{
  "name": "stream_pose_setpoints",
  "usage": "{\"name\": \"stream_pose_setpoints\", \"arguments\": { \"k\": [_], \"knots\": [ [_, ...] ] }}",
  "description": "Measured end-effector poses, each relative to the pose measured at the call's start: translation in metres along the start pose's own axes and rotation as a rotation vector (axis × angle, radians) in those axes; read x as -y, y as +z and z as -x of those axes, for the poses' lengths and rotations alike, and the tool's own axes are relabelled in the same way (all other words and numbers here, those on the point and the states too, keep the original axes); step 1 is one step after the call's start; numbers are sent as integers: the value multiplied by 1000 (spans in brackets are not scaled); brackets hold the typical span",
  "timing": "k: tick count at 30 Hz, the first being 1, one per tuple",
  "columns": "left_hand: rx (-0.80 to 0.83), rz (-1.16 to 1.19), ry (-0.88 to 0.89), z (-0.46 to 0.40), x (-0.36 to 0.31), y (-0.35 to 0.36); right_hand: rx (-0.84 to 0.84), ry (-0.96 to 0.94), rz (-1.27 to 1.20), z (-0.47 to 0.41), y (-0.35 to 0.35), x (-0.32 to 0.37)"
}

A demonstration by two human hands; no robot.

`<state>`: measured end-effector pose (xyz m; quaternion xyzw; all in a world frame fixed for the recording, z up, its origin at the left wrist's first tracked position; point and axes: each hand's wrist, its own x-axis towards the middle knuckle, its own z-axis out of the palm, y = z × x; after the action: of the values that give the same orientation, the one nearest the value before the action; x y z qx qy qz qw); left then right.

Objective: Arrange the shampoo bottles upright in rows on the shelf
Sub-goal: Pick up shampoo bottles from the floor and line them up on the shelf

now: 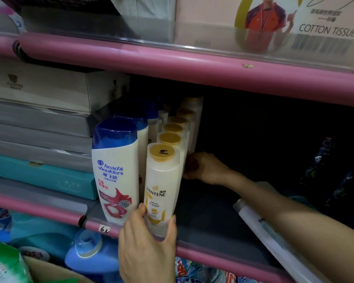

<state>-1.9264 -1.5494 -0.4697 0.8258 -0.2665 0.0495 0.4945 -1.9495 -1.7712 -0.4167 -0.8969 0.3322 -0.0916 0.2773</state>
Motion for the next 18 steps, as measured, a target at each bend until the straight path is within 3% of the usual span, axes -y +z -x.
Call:
{"name": "stream_pose_setpoints", "arguments": {
  "k": [5, 12, 18],
  "knots": [
    [0, 10, -32, 0, 0, -1, 85, -43, -302, 7, 11, 10],
    [-3, 1, -21, 1, -2, 1, 98, -65, -360, 3, 25, 13],
    [-5, 19, -42, 1, -3, 1, 13, -86, -345, 7, 35, 11]
  ]
}}
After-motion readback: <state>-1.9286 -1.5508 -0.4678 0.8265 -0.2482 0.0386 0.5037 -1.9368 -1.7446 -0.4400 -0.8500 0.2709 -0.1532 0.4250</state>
